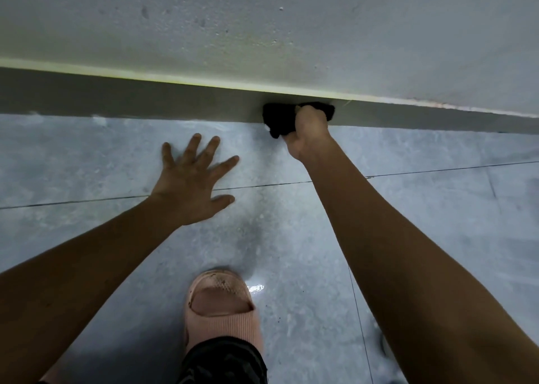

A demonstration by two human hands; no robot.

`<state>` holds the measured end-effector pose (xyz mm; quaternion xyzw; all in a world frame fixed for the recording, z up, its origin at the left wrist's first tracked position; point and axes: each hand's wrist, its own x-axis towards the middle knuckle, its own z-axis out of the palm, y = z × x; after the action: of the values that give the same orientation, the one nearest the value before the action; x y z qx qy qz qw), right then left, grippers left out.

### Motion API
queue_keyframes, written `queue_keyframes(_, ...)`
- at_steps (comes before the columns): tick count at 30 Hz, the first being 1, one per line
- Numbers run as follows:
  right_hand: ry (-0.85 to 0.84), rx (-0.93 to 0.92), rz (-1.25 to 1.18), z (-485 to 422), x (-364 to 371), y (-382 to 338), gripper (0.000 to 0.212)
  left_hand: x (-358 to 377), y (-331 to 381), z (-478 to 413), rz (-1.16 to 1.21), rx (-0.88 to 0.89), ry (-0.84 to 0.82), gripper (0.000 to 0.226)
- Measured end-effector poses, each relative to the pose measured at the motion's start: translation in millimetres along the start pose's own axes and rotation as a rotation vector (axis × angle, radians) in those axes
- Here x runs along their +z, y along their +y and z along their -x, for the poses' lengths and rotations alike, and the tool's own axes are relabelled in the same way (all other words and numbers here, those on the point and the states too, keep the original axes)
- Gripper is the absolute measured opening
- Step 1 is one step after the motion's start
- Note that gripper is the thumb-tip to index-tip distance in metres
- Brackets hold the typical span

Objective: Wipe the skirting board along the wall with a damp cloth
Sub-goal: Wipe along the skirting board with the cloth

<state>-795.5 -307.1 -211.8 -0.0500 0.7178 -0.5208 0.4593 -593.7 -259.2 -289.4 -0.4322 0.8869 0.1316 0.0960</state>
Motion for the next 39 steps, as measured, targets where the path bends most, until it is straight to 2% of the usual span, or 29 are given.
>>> queue_keyframes(2,-0.046,-0.031,-0.048,3,-4,-4,0.026,0,-4,2,-0.007,-0.002,0.004,0.077)
queue_keyframes(4,0.003,-0.087,-0.033,-3,-10,-14,0.021,-2,-6,0,-0.012,-0.002,0.011,0.078)
queue_keyframes(7,0.15,-0.119,0.154,-16,-19,-20,0.042,-5,-5,-5,-0.008,-0.002,0.006,0.078)
queue_keyframes(8,0.159,-0.098,0.212,-18,-19,-19,0.04,-6,-4,-7,-0.008,-0.001,-0.004,0.078)
queue_keyframes(11,0.091,-0.022,0.286,-14,-14,-9,0.024,-6,-3,-7,-0.008,-0.005,-0.018,0.077)
queue_keyframes(14,-0.031,-0.003,0.142,-8,-9,-2,0.033,-6,-3,-6,-0.004,-0.004,-0.009,0.077)
queue_keyframes(17,-0.065,-0.037,0.066,-6,-12,-2,0.033,-6,-4,-7,-0.006,0.004,-0.006,0.077)
queue_keyframes(20,0.038,-0.115,0.081,-17,-24,-11,0.037,-7,-4,-7,0.001,0.004,-0.01,0.077)
queue_keyframes(23,0.156,-0.09,0.229,-27,-31,-18,0.042,-9,-6,-8,0.013,0.011,-0.024,0.078)
queue_keyframes(28,0.022,0.016,0.263,-21,-29,-14,0.016,-5,-6,-7,0.016,0.012,-0.005,0.079)
queue_keyframes(32,-0.075,-0.021,0.132,-21,-34,-21,0.015,-5,-6,-7,-0.011,0.019,0.007,0.079)
queue_keyframes(37,0.1,-0.083,0.201,-32,-40,-25,0.019,-7,-7,-7,-0.006,0.016,-0.002,0.079)
queue_keyframes(39,0.096,-0.058,0.285,-29,-32,-24,0.023,-7,-7,-8,-0.007,0.015,-0.006,0.079)
